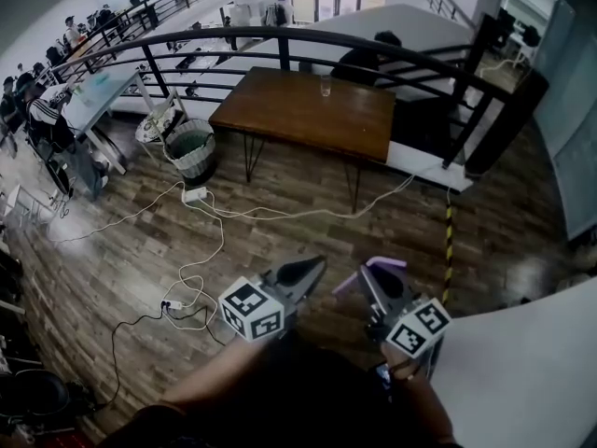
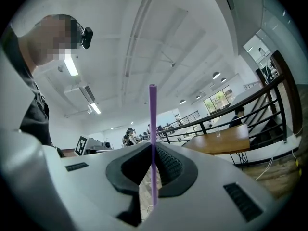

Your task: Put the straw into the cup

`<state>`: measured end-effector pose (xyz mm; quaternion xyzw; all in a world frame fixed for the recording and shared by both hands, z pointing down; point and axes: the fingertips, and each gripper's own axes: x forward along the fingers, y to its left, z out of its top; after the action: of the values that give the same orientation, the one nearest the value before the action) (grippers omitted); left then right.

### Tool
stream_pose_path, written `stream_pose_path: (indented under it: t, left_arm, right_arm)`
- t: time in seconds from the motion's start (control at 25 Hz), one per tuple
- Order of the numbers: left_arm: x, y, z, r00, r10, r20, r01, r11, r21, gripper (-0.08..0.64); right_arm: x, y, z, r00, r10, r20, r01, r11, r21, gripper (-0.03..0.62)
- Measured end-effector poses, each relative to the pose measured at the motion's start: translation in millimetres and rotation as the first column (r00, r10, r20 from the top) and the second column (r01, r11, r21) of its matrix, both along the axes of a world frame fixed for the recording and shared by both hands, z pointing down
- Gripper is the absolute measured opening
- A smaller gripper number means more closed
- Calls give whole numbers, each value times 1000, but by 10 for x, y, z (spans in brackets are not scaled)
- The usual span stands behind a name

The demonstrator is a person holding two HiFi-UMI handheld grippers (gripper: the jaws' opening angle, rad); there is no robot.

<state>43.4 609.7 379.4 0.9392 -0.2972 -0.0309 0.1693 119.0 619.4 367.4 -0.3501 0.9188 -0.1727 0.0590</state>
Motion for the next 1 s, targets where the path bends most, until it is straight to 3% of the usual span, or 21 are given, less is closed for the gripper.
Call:
stream_pose_path:
  t: [0.36, 1.0]
  left_arm:
    - [-406, -463, 65, 1000, 12, -22, -12, 1000, -11, 11]
    - [-1563, -1503, 19, 997, 69, -20, -69, 998, -6, 11]
  right_arm:
    - [-406, -472, 97, 1000, 15, -9, -16, 999, -41, 31]
    - [-1680, -1598, 55, 1000, 13, -17, -14, 999, -39, 31]
